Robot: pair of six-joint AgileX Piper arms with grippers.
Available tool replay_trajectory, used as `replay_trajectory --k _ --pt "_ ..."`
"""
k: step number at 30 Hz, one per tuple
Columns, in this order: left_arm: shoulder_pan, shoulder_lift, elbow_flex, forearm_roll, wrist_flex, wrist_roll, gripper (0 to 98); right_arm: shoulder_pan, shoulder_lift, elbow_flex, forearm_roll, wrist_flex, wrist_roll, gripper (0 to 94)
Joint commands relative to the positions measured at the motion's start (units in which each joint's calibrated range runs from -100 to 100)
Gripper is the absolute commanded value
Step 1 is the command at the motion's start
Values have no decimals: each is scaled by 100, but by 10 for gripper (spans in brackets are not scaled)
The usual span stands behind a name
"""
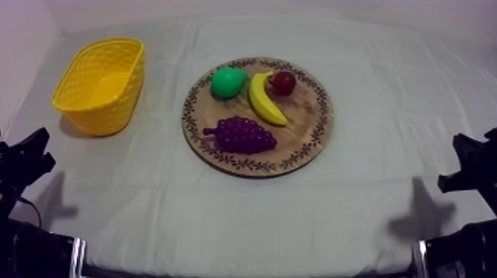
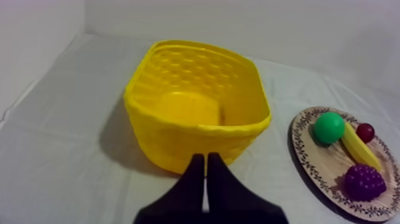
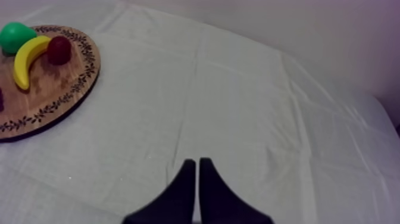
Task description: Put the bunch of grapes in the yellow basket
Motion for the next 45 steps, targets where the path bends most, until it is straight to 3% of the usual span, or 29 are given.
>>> replay_trajectory --k 1,6,10,17,33,45 --pt "0 0 0 1 1 -1 0 -1 2 -1 -1 -1 -1 3" --pt "0 0 3 -2 -4 -18 0 -1 2 -1 -1 -1 -1 3" --pt "3 0 9 -14 14 -219 0 -1 2 -1 -1 -1 -1 3" --pt "22 345 -387 162 -62 -415 0 -1 2 -1 -1 -1 -1 3" --pt "341 3767 -4289 177 76 -882 0 -1 2 -1 -1 -1 -1 3" --pt "1142 6038 -6733 226 1032 -1454 0 -1 2 -1 -1 -1 -1 3"
